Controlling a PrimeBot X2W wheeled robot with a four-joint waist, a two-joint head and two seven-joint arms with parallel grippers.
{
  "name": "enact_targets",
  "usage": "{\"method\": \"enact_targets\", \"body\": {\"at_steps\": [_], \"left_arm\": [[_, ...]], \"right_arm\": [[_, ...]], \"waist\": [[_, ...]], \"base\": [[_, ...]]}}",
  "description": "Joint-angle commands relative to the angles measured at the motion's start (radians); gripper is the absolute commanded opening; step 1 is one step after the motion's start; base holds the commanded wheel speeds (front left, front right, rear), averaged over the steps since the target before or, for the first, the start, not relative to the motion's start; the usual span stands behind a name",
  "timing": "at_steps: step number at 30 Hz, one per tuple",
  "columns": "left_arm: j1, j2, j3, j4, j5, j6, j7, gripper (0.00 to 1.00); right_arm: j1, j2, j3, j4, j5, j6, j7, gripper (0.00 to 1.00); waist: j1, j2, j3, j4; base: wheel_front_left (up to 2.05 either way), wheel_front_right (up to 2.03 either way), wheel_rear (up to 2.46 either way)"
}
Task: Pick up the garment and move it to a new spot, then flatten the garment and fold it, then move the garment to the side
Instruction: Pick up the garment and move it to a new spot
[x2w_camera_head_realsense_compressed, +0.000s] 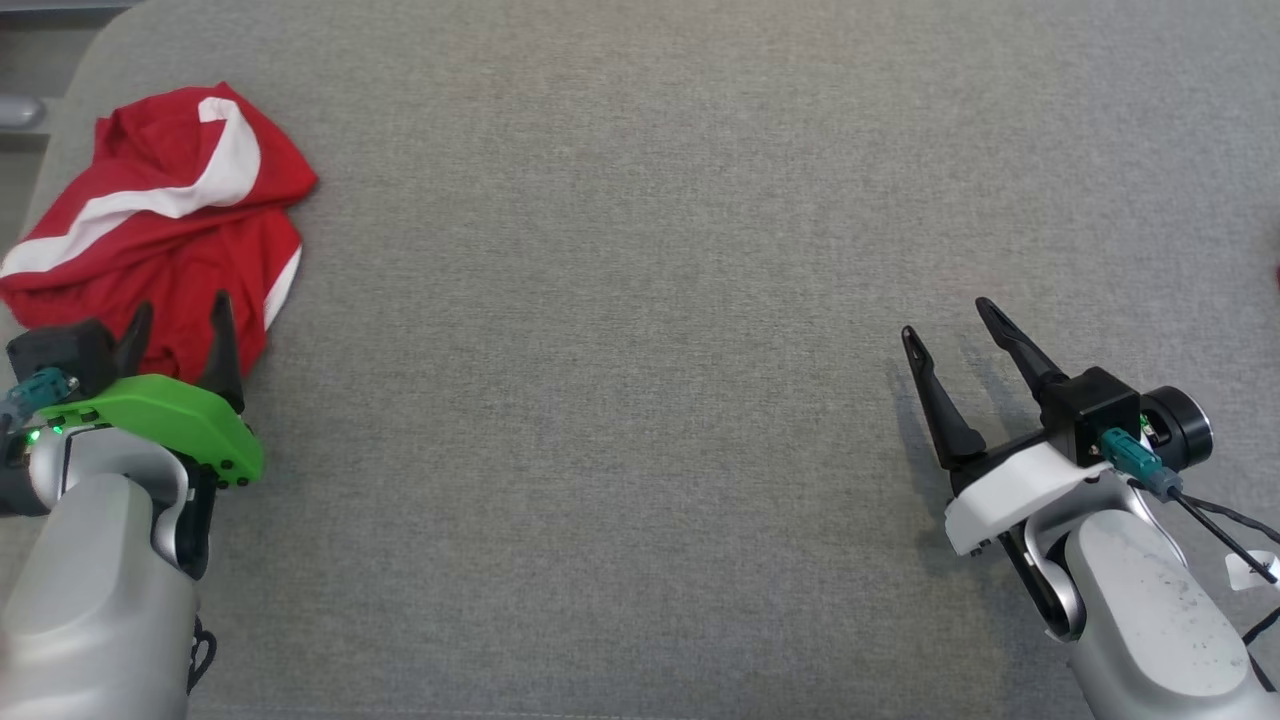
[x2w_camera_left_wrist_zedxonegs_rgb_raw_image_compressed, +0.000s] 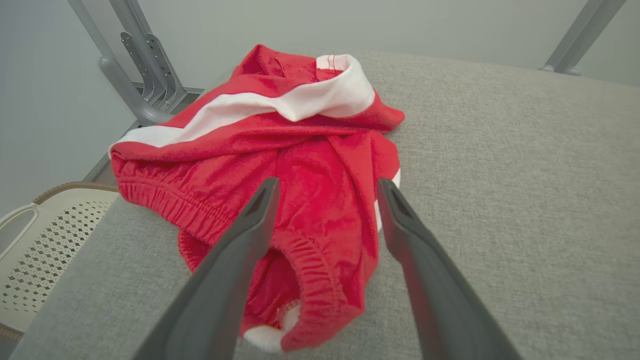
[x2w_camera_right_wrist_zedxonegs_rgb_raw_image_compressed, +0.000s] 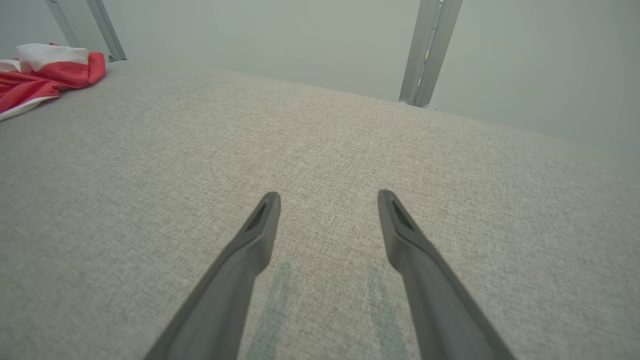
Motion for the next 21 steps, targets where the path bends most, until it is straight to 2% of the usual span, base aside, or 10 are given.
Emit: {"method": "enact_targets", "body": {"at_steps": [1,7,17,18,20,21], "left_arm": [[-0.019,0.015,-0.005,0.006,-0.017,-0.002,0.002,1.0],[-0.061,0.054,-0.041,0.105,-0.14,-0.001,0.072,1.0],[-0.1,0.095,-0.081,0.199,-0.237,0.0,0.224,0.99],[-0.101,0.099,-0.084,0.204,-0.244,0.0,0.233,0.76],[-0.096,0.099,-0.089,0.209,-0.263,0.0,0.243,0.0],[-0.093,0.103,-0.093,0.21,-0.265,0.0,0.242,0.0]], "right_arm": [[-0.015,0.002,0.0,-0.004,0.007,-0.002,-0.003,1.0],[-0.027,-0.004,0.001,-0.009,0.013,-0.002,-0.003,1.0],[-0.026,-0.004,-0.011,-0.005,0.023,-0.002,-0.003,1.0],[-0.027,-0.001,-0.012,-0.002,0.023,-0.002,-0.003,1.0],[-0.03,0.002,-0.011,0.001,0.027,-0.002,-0.003,1.0],[-0.031,0.003,-0.01,0.003,0.029,-0.002,-0.003,1.0]], "waist": [[-0.0002,0.0,0.044,-0.049],[-0.0002,0.0,0.069,-0.095],[-0.0002,0.0,0.074,-0.128],[-0.0002,0.0,0.074,-0.129],[-0.0002,0.0,0.072,-0.13],[-0.0002,0.0,0.071,-0.131]], "base": [[0.0,0.0,0.0],[0.0,0.0,0.0],[0.0,0.0,0.0],[0.0,0.0,0.0],[0.0,0.0,0.0],[0.0,0.0,0.0]]}}
